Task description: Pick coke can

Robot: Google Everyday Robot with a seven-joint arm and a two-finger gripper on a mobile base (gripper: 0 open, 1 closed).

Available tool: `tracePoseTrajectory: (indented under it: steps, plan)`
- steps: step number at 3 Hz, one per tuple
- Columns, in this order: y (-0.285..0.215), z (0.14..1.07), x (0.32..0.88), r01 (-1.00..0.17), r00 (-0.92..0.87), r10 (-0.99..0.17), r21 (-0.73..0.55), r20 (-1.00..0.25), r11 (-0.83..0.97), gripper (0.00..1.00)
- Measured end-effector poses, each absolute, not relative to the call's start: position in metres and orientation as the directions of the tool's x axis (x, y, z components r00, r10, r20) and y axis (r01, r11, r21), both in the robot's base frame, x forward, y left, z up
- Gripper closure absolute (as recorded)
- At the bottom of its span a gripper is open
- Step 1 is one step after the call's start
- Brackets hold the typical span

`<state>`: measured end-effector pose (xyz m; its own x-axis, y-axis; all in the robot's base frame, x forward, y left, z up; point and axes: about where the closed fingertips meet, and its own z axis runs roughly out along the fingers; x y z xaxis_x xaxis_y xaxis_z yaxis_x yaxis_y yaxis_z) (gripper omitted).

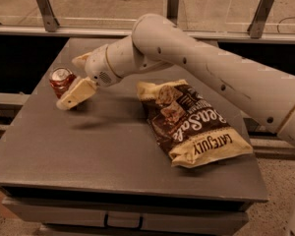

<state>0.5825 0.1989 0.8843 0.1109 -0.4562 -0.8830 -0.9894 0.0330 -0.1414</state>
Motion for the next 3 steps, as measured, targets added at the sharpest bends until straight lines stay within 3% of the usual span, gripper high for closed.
tracePoseTrajectory:
  steps: [3]
  plan:
    - [0.208,0.89,0.588,-0.994,0.039,-0.359,-0.073,-0.932,0.084,0.88]
